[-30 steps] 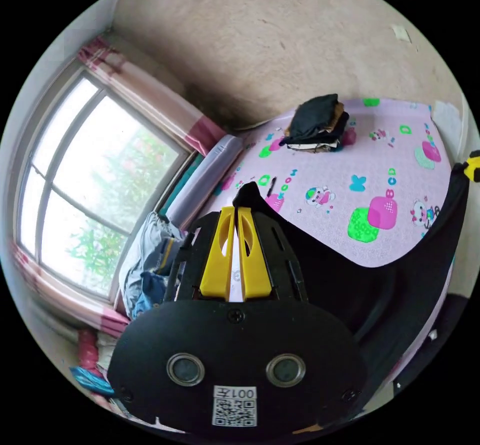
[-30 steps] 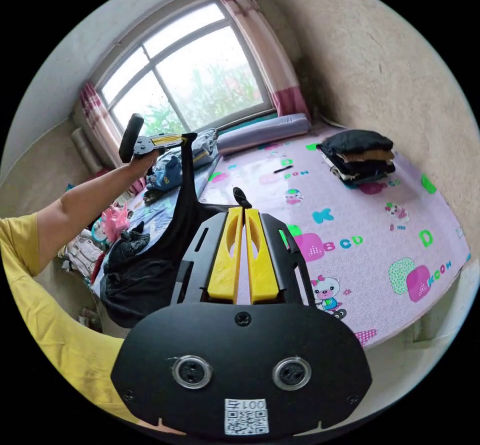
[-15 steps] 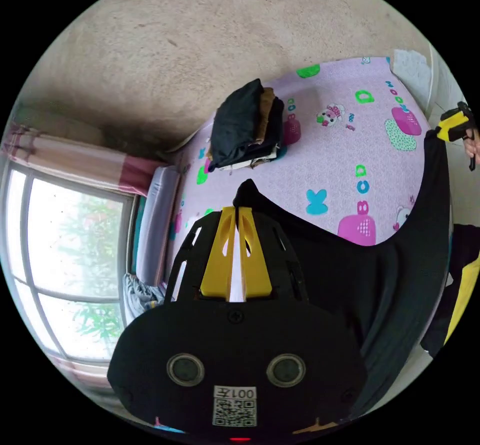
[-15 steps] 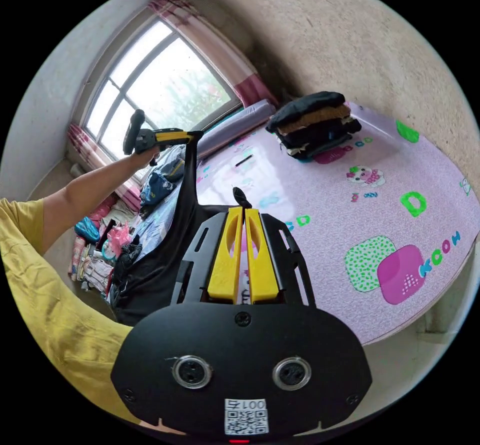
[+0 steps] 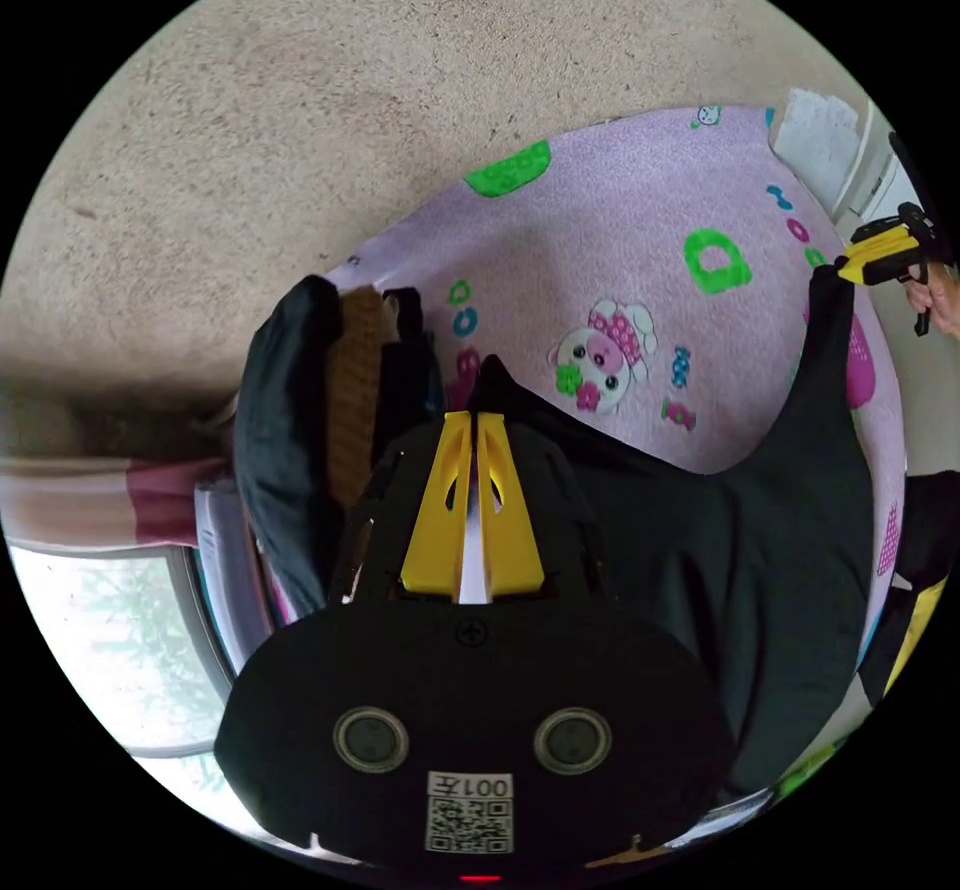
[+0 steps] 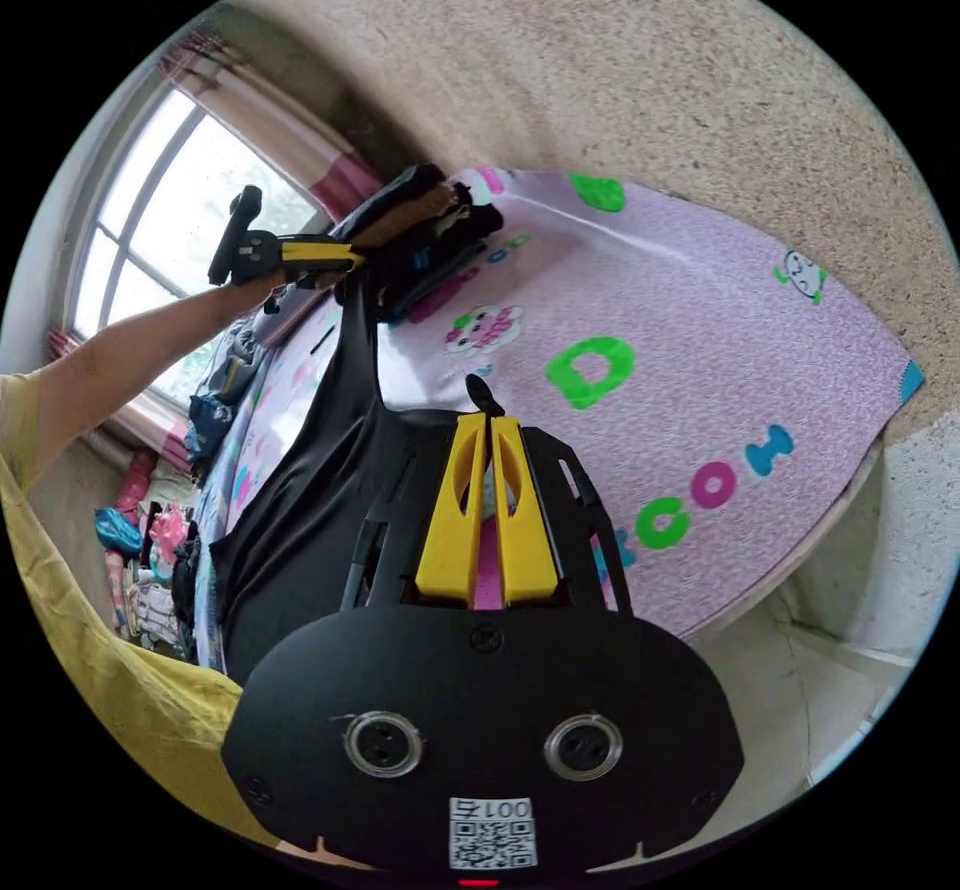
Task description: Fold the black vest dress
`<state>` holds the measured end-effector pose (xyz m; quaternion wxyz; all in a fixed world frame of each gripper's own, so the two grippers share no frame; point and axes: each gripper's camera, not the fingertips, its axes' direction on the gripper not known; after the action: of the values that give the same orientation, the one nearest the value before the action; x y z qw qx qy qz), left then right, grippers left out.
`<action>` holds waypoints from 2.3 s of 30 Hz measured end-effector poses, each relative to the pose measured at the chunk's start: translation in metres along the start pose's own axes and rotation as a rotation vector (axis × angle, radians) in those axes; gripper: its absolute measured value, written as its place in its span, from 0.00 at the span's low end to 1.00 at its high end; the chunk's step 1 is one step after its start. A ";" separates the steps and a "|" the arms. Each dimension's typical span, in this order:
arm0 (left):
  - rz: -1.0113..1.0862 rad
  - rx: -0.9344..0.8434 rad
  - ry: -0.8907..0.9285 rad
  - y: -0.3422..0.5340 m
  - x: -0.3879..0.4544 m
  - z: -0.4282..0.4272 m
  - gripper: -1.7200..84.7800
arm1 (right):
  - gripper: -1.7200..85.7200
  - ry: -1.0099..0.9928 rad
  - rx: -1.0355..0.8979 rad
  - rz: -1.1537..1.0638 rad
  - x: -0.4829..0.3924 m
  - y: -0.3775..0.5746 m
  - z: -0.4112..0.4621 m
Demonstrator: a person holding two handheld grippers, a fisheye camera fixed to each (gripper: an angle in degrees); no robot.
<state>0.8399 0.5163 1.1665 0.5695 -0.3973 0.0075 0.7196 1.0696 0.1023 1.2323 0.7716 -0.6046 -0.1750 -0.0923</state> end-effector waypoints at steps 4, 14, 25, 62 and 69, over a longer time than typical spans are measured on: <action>0.021 0.015 0.004 -0.042 -0.013 0.038 0.00 | 0.02 0.054 0.033 0.023 0.027 -0.030 -0.008; -0.016 0.053 0.071 -0.076 -0.047 0.093 0.01 | 0.02 0.154 0.119 0.065 0.053 -0.082 -0.020; -0.367 0.293 0.308 -0.003 -0.074 0.106 0.06 | 0.02 0.265 0.262 0.082 0.045 -0.088 -0.038; -0.996 -0.312 0.213 0.962 0.000 -0.090 0.11 | 0.09 -0.671 -0.698 -1.684 -0.749 -0.058 0.350; -0.877 -0.142 0.371 1.036 -0.030 -0.078 0.10 | 0.11 -0.480 -0.955 -1.670 -0.822 -0.025 0.445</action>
<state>0.0297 0.0918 0.6725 0.7797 -0.5227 -0.1082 0.3273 0.2323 0.4688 1.0335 0.0783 -0.5374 -0.6410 -0.5424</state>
